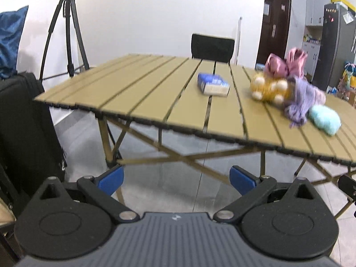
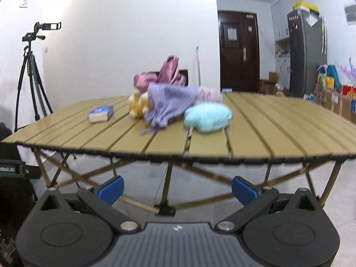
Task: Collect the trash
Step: 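Raise both tools back toward the table items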
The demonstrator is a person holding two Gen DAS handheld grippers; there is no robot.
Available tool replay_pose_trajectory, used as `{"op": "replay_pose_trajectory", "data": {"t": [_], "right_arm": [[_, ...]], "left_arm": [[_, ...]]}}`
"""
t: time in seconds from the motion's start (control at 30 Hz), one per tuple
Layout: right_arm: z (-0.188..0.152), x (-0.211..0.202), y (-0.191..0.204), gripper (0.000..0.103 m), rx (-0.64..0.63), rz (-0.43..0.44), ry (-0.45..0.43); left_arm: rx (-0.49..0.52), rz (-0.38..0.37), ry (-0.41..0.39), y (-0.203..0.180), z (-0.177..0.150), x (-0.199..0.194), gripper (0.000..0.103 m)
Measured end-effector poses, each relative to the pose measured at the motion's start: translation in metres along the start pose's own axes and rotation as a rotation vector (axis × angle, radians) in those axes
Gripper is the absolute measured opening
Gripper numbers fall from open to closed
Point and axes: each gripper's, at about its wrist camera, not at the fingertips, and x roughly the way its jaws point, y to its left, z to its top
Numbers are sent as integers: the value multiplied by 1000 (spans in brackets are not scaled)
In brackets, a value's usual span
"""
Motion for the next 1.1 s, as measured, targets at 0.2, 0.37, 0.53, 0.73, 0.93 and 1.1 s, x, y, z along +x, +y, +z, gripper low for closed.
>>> {"op": "replay_pose_trajectory", "data": {"t": [0.2,0.37,0.53,0.73,0.93,1.1], "right_arm": [[20,5,-14,103,2,-24,-58],[39,18,-23,103,-11,-43,-92],[53,37,-27,103,-42,-65,-110],[67,68,-29,103,-56,-75,-85],[80,102,-31,103,-67,-69,-38],[88,129,-33,103,-58,-87,28]], "left_arm": [[3,-16,-53,-11,18,-1,103],[10,-28,-86,-21,32,5,103],[8,-45,-96,-26,45,14,103],[18,-47,-98,-31,59,32,103],[18,-46,-91,-33,69,47,103],[8,-55,-65,-34,74,63,103]]}}
